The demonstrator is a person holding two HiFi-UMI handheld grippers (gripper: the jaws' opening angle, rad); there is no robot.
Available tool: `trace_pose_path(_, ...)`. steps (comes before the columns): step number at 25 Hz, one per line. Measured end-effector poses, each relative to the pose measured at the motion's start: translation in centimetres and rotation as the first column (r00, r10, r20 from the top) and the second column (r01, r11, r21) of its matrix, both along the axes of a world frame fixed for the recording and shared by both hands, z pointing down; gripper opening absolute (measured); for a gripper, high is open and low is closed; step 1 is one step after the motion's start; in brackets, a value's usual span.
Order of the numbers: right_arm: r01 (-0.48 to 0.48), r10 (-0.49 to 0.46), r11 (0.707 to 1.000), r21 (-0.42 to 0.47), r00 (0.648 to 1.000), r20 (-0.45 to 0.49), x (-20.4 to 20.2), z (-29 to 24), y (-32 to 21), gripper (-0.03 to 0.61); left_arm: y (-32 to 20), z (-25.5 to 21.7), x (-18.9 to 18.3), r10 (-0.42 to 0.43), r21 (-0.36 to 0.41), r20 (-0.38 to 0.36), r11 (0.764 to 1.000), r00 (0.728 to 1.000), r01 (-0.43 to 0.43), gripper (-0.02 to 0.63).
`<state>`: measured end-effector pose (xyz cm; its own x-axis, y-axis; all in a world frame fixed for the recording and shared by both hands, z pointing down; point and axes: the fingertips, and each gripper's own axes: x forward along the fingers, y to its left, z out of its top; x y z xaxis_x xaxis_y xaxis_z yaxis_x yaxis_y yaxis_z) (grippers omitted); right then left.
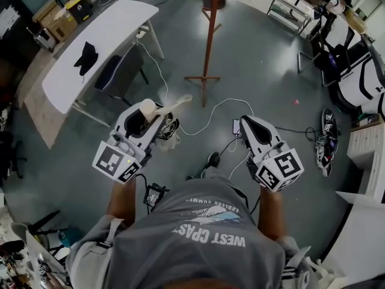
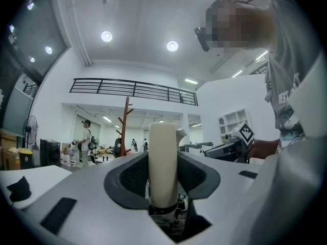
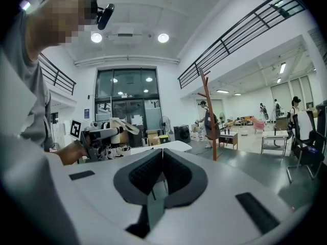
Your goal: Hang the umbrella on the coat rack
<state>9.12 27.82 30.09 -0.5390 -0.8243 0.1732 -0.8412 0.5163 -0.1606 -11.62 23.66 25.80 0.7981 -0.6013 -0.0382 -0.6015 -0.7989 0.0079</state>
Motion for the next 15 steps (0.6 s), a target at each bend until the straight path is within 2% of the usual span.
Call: trace_pose_path(15, 0.072, -0.072, 0.997, -0.018, 0.997, 0.036, 4.1, 1.0, -8.7, 0.028, -6.4, 0.2, 3.4, -0.093, -0.008, 0.017, 0.996, 0.996, 0.093, 0.166)
